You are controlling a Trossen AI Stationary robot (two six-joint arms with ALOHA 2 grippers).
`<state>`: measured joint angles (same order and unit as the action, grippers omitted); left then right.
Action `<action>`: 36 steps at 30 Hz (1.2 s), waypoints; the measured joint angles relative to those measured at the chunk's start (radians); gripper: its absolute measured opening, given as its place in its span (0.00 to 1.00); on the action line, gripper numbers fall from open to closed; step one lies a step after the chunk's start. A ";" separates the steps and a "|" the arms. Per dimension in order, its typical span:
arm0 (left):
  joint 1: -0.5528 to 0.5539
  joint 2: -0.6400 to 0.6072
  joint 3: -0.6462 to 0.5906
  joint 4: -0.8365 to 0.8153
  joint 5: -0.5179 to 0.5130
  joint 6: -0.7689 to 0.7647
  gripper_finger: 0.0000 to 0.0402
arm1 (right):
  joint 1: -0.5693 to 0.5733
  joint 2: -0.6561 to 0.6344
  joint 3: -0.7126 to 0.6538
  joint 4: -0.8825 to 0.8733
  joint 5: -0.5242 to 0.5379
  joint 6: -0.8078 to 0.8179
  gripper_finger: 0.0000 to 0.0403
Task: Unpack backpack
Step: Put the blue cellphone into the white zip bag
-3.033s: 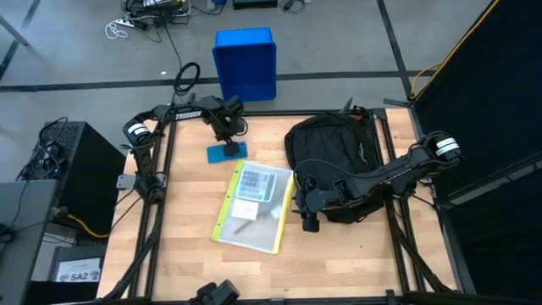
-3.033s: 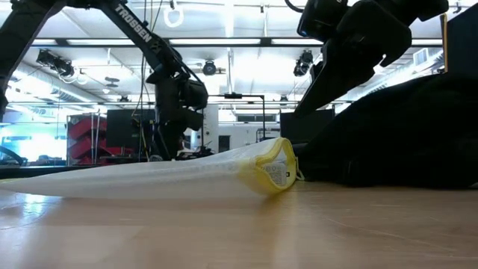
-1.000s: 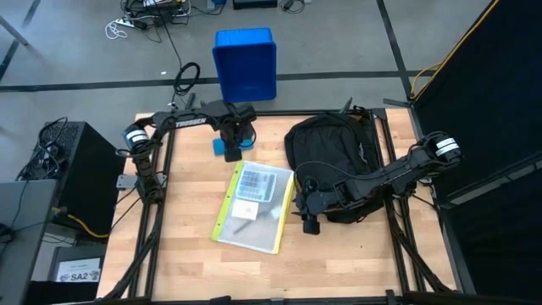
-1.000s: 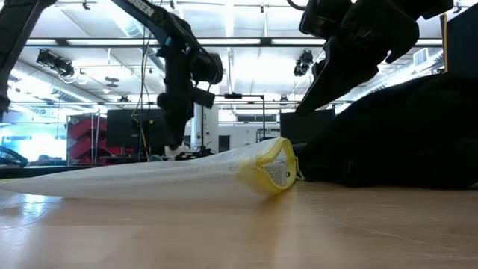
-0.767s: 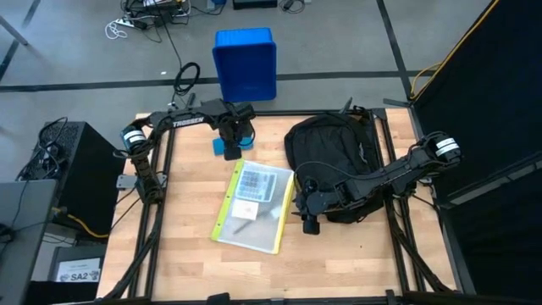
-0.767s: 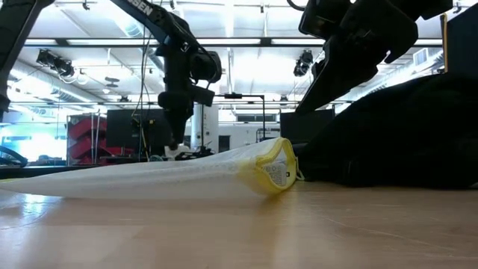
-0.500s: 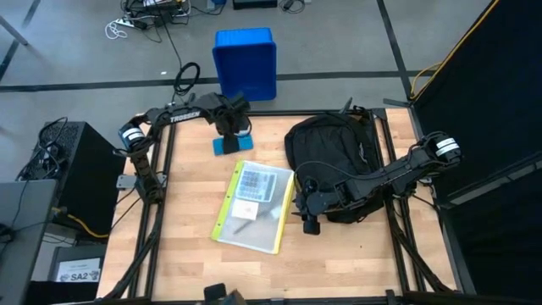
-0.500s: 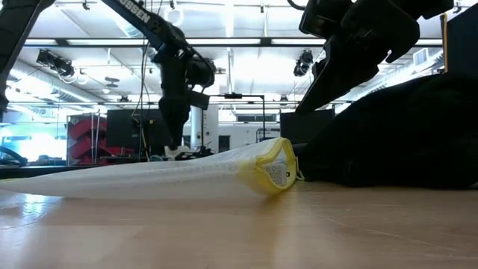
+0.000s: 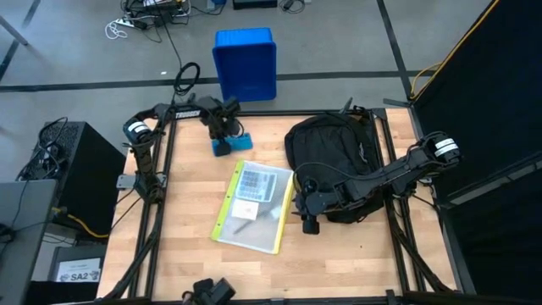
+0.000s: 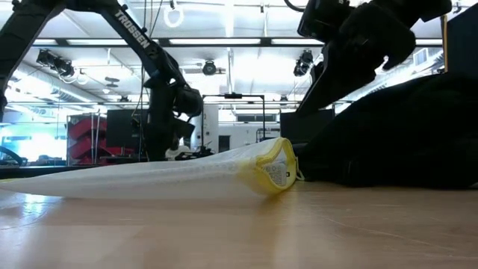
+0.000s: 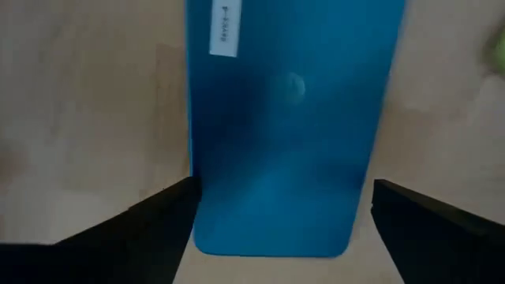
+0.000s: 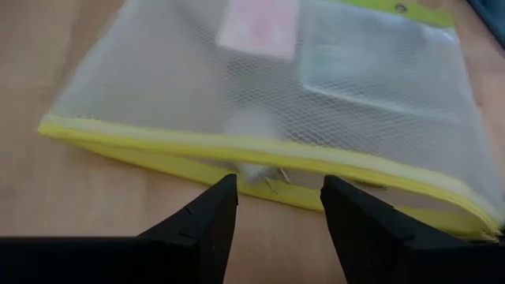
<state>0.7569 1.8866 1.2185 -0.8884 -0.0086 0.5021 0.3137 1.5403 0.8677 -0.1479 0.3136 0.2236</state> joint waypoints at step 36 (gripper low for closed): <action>-0.019 -0.002 -0.070 0.012 0.044 0.044 0.86 | -0.017 0.045 0.000 0.021 0.005 -0.019 0.39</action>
<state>0.7375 1.8842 1.1489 -0.8761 0.0349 0.5461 0.2962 1.5856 0.8677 -0.1273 0.3191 0.2047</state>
